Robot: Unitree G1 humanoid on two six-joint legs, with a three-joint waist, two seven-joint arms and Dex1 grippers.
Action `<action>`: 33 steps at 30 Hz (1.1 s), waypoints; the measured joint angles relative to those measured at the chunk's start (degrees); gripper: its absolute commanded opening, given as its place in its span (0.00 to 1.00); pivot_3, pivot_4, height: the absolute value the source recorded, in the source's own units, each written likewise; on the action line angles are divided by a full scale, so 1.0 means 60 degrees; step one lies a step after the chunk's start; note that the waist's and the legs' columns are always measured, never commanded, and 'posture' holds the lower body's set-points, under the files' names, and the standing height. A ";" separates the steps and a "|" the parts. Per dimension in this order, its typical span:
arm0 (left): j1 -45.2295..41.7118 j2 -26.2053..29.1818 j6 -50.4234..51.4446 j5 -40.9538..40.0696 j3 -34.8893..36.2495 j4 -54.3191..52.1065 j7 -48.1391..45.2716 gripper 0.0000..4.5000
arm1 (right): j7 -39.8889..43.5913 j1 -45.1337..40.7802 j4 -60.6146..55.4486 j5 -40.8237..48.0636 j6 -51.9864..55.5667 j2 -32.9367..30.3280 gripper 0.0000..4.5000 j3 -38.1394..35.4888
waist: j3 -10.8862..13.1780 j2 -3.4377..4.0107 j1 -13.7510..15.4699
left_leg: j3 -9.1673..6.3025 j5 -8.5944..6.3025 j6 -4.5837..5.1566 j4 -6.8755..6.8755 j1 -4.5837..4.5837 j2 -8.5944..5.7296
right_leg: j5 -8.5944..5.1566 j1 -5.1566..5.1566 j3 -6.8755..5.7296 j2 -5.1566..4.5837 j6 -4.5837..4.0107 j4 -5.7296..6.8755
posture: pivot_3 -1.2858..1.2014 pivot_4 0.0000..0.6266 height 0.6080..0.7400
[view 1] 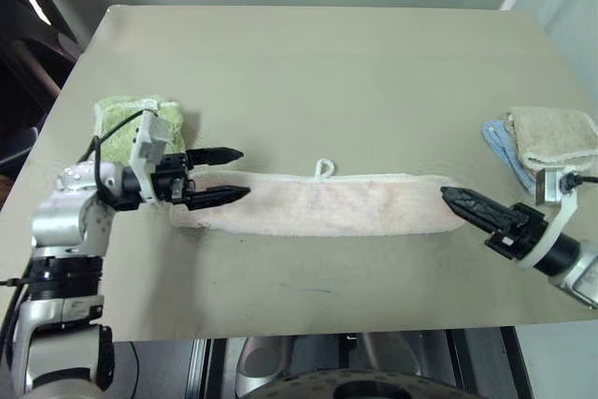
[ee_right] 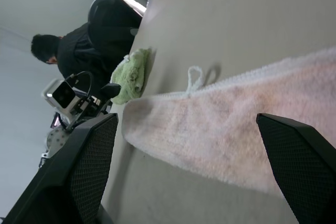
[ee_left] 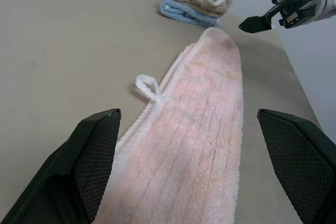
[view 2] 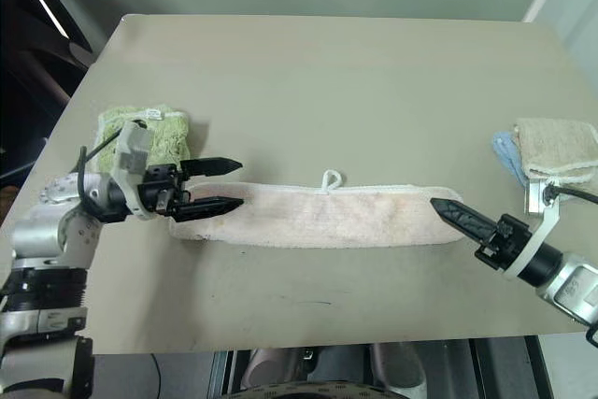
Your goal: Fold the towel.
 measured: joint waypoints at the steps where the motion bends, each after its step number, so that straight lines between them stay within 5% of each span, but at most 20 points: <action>1: 0.0023 -0.0100 -0.0237 0.0009 0.0021 -0.0131 0.0050 1.00 | 0.0004 0.0173 -0.0173 -0.0003 -0.0105 -0.0074 0.99 -0.0007 | 0.0000 0.0000 0.0003 | -0.0001 -0.0003 0.0004 0.0004 0.0000 -0.0001 | 0.0000 0.0002 0.0000 -0.0001 0.0000 -0.0001 | 0.52 0.24 0.95; 15: 0.1706 -0.0272 -0.1426 -0.0047 -0.0176 -0.1279 -0.0269 1.00 | -0.0035 0.1926 -0.0738 0.0964 -0.0890 -0.1031 0.99 0.0393 | -0.0007 0.0007 -0.0038 | 0.0000 -0.0080 0.0011 0.0010 -0.0004 0.0001 | -0.0023 0.0002 -0.0001 0.0001 -0.0031 -0.0021 | 0.52 0.24 0.95; 33: 0.1287 0.0477 -0.1592 0.0358 -0.0819 -0.1216 -0.0603 1.00 | -0.0095 0.2704 -0.0342 0.1045 -0.1055 -0.1974 0.99 0.0527 | -0.0009 0.0011 -0.0008 | 0.0002 -0.0171 0.0030 0.0014 -0.0018 0.0003 | -0.0021 0.0003 -0.0003 0.0001 -0.0068 -0.0092 | 0.52 0.24 0.95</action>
